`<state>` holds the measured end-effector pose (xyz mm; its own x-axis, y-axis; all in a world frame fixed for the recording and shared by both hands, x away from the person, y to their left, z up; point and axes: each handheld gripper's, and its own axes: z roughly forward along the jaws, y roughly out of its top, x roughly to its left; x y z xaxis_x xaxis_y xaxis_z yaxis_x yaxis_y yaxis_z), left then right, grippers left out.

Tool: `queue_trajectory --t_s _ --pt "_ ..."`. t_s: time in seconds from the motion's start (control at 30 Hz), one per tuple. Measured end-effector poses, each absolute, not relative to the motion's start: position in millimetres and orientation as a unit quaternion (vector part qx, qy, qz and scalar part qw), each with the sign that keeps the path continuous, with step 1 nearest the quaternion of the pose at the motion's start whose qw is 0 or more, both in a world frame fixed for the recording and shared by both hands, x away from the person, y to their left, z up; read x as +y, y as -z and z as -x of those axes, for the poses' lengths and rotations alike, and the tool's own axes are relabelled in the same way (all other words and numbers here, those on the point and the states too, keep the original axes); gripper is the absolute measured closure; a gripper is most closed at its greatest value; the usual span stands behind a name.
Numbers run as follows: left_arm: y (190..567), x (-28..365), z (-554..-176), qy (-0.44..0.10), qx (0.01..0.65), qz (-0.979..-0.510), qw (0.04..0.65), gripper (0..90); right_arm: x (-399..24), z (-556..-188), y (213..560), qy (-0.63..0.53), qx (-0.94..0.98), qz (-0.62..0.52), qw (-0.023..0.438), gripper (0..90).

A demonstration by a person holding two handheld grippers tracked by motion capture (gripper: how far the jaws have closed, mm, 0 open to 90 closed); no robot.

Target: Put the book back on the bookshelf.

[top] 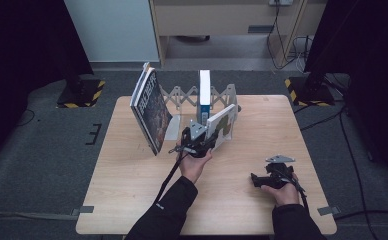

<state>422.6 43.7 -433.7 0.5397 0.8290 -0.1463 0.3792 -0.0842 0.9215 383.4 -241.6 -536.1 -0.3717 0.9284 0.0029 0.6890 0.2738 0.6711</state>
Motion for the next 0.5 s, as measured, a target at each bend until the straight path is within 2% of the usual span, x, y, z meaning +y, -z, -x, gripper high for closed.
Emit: queue_trajectory --t_s 0.5 --pt "448 33 -437 -0.252 0.433 -0.707 0.5 74.4 -241 -384 537 -0.302 0.772 -0.521 0.202 0.2"
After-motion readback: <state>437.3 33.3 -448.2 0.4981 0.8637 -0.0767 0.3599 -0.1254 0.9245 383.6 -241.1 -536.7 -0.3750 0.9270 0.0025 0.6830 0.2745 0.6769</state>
